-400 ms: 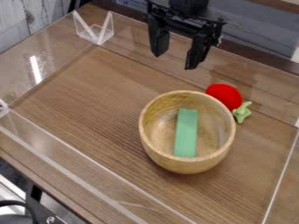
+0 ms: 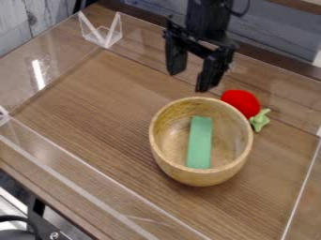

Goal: Move the red object to the left side of the table

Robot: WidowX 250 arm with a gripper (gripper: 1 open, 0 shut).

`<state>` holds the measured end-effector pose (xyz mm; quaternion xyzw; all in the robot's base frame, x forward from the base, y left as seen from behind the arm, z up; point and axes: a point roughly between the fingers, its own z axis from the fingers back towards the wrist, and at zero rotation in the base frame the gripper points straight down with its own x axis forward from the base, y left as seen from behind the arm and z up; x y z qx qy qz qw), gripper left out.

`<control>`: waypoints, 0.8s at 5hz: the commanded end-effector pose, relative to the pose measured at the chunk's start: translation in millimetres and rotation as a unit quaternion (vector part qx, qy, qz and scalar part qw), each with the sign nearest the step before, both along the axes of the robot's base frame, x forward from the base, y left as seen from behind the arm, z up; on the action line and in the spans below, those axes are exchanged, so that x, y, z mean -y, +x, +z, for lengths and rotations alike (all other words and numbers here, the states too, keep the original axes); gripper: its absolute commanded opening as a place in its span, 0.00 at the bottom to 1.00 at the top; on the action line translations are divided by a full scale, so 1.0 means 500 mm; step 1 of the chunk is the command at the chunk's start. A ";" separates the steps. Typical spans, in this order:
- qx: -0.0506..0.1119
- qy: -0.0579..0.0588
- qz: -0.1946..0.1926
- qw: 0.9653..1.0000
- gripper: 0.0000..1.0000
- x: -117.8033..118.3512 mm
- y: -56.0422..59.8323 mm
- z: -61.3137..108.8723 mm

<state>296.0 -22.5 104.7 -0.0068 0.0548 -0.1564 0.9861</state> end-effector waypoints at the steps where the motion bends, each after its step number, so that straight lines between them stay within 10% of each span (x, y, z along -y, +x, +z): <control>1: 0.043 -0.005 -0.087 0.995 1.00 0.033 0.032 0.020; 4: 0.101 0.000 -0.225 0.969 1.00 0.107 0.096 0.005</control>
